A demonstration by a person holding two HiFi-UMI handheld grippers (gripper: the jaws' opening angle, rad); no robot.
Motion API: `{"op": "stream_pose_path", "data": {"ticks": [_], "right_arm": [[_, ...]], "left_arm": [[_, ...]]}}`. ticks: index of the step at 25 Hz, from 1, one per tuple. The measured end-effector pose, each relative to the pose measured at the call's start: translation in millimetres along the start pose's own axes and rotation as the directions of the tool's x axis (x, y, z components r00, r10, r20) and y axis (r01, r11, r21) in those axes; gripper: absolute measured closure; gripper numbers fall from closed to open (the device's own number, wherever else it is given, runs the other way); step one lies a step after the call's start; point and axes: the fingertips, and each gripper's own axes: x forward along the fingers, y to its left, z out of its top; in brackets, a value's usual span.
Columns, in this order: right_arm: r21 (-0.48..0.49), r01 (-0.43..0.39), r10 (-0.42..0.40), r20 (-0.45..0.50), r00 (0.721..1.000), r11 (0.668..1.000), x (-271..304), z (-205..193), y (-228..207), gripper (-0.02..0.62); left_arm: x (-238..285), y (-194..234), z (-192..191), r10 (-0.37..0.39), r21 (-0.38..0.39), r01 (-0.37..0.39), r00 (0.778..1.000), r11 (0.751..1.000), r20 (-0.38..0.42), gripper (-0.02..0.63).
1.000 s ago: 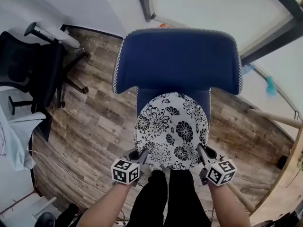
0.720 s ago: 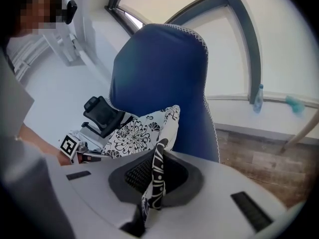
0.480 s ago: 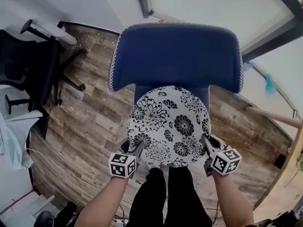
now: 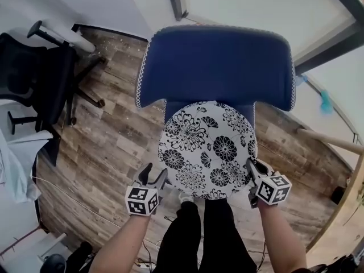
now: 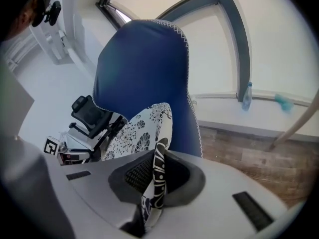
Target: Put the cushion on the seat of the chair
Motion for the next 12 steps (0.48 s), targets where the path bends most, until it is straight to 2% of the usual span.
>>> {"op": "stream_pose_path", "data": {"ticks": [4, 8, 12], "right_arm": [[-0.069, 0.062, -0.063, -0.013, 0.998, 0.996, 0.2, 1.2, -13.7, 0.554], [-0.139, 0.168, -0.174, -0.029, 0.984, 0.976, -4.4, 0.4, -32.9, 0.434], [-0.131, 0.208, -0.211, -0.006, 0.978, 0.969, -15.9, 7.2, -35.5, 0.413]], "left_arm": [[-0.9, -5.2, -3.3, -0.016, 0.001, 0.016, 1.000, 1.000, 0.006, 0.379], [-4.8, -7.9, -1.7, -0.027, -0.001, 0.027, 0.999, 1.000, 0.025, 0.378], [-11.1, -8.1, 0.4, -0.035, 0.016, 0.034, 0.999, 0.999, 0.034, 0.379]]}}
